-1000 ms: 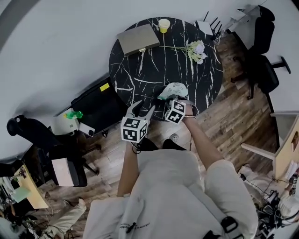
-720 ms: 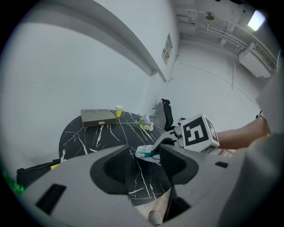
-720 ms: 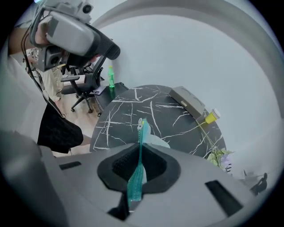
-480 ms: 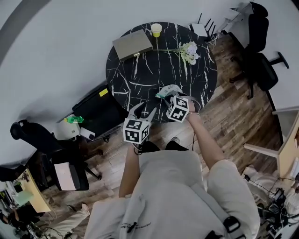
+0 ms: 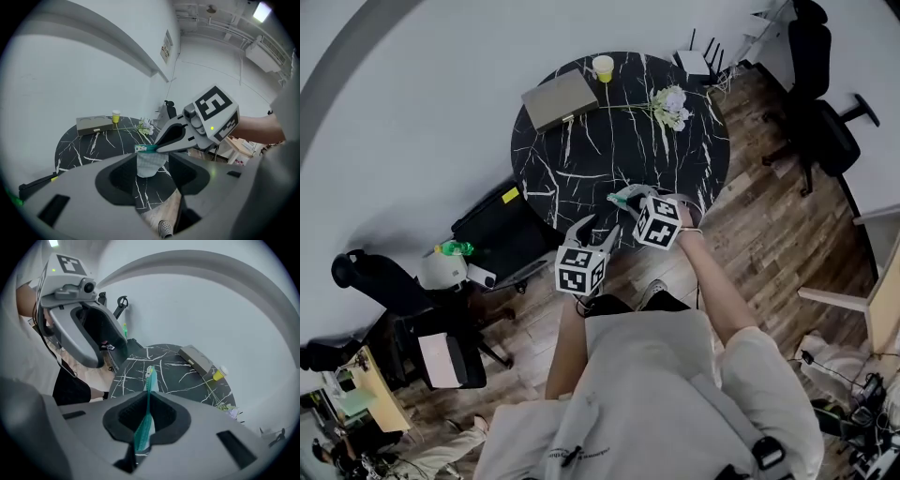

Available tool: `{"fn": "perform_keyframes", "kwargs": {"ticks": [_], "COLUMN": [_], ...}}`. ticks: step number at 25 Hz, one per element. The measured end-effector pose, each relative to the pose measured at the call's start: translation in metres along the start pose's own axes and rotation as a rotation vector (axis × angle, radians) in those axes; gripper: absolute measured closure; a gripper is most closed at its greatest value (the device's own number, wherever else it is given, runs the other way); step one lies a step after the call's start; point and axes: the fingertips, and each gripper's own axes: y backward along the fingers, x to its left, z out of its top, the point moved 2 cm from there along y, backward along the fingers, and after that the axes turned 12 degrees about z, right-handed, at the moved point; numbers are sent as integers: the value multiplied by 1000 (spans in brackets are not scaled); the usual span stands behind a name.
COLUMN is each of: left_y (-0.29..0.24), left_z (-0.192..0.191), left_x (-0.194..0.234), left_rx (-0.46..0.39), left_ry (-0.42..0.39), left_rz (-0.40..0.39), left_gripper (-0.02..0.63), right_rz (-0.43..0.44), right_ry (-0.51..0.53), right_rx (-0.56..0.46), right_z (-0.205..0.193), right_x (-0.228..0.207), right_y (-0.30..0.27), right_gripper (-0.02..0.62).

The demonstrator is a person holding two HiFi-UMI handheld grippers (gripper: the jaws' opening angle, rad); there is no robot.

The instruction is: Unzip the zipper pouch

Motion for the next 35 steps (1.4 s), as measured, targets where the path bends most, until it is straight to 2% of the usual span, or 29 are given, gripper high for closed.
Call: {"fn": "perform_keyframes", "kwargs": {"ticks": [4, 9, 11, 18, 21, 25, 26, 29, 32, 35], "left_y": [10, 18, 21, 35, 41, 49, 50, 52, 53, 52], "left_z": [6, 4, 2, 3, 6, 11, 11, 10, 7, 3], "left_x": [-3, 3, 0, -24, -44, -69, -75, -87, -94, -99], "left_rx": [-73, -105, -109, -136, -172, -228, -241, -260, -243, -210], "left_ry": [-25, 0, -14, -228, -313, -382, -389, -377, -344, -313], "left_rz": [36, 53, 46, 8, -37, -112, -125, -145, -171, -174], "left_gripper": [383, 383, 383, 383, 385, 399, 434, 479, 535, 560], "right_rz": [36, 65, 82, 222, 288, 357, 358, 357, 348, 335], "right_ry": [-5, 17, 39, 125, 156, 183, 175, 138, 111, 88], "right_rx": [-51, -159, -198, -295, -325, -343, -350, -382, -386, -408], "right_z": [4, 17, 22, 29, 25, 15, 12, 4, -4, -8], "right_x": [11, 31, 42, 71, 82, 94, 95, 96, 96, 98], "right_y": [15, 33, 40, 74, 88, 103, 106, 113, 116, 117], "right_gripper": [572, 572, 572, 572, 572, 572, 572, 572, 572, 571]}}
